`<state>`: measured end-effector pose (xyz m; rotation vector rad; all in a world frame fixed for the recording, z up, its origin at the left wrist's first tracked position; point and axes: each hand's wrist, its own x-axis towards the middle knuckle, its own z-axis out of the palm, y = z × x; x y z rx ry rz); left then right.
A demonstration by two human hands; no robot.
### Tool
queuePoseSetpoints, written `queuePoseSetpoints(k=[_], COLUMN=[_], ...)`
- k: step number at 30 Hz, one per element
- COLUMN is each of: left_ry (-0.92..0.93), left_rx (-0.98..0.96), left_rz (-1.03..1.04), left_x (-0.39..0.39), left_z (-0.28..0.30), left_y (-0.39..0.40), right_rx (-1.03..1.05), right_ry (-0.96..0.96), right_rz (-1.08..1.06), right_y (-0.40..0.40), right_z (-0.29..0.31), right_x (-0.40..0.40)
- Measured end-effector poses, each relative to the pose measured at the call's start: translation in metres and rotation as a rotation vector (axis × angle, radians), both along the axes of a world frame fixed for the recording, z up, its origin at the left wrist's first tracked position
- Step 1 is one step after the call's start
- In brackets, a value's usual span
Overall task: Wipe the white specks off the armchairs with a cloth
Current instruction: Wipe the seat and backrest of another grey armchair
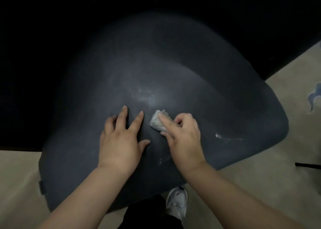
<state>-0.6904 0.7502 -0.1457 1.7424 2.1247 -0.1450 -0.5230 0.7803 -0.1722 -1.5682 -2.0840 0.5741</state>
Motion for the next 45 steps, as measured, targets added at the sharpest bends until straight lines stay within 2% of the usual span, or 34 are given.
queuePoseSetpoints(k=[2, 5, 7, 8, 10, 12, 15, 17, 20, 22, 26, 27, 30, 32, 34, 37, 40, 43, 45], left_ry=[0.000, 0.010, 0.013, 0.016, 0.027, 0.035, 0.049, 0.061, 0.061, 0.050, 0.075, 0.080, 0.085, 0.083, 0.059, 0.018, -0.087, -0.175, -0.204], left_rx=[-0.009, -0.002, 0.000, -0.001, 0.009, 0.015, 0.008, 0.016, 0.026, 0.020, 0.036, 0.035, 0.033, 0.051, 0.069, 0.088, 0.158, 0.232, 0.275], left_rz=[0.005, -0.009, 0.000, -0.002, -0.013, -0.028, -0.052, -0.066, -0.070, -0.066, -0.094, -0.096, -0.093, -0.090, -0.085, -0.086, -0.081, -0.083, -0.061], left_x=[0.001, 0.001, 0.000, 0.001, 0.000, -0.003, -0.006, -0.005, -0.004, -0.002, -0.003, -0.004, -0.006, -0.006, -0.006, -0.009, -0.015, -0.026, -0.029], left_z=[-0.003, -0.005, -0.007, -0.009, -0.011, -0.012, -0.012, -0.012, -0.012, -0.012, -0.012, -0.012, -0.013, -0.014, -0.014, -0.015, -0.015, -0.017, -0.018], left_y=[-0.002, -0.002, -0.002, -0.002, -0.004, -0.004, -0.004, -0.005, -0.005, -0.005, -0.007, -0.007, -0.008, -0.009, -0.009, -0.010, -0.013, -0.019, -0.027], right_rx=[0.019, 0.011, -0.017, -0.048, -0.100, -0.035, 0.065, 0.110, 0.010, 0.007, 0.043, 0.058, 0.053, 0.026, 0.053, 0.052, 0.057, 0.073, 0.023], right_ry=[-0.048, -0.082, -0.047, -0.021, 0.050, 0.063, 0.123, 0.046, -0.006, -0.002, 0.019, 0.017, -0.017, 0.041, 0.033, 0.048, 0.042, 0.028, 0.084], right_rz=[0.007, -0.229, -0.330, -0.328, -0.194, -0.063, -0.282, -0.451, -0.562, -0.540, -0.262, -0.268, -0.597, -0.713, -0.674, -0.432, -0.295, -0.480, -0.617], right_y=[0.012, 0.045, 0.043, 0.032, -0.003, -0.031, -0.013, 0.009, 0.015, -0.004, -0.041, -0.036, -0.010, -0.007, -0.026, -0.074, -0.077, -0.064, -0.072], right_z=[0.004, 0.007, 0.004, 0.003, 0.005, 0.010, 0.014, 0.012, 0.003, -0.004, -0.008, -0.008, -0.010, -0.013, -0.017, -0.018, -0.014, -0.014, -0.018], right_x=[0.018, 0.054, 0.049, 0.036, 0.005, -0.006, 0.036, 0.084, 0.118, 0.093, 0.051, 0.063, 0.114, 0.125, 0.096, 0.036, 0.043, 0.060, 0.033])
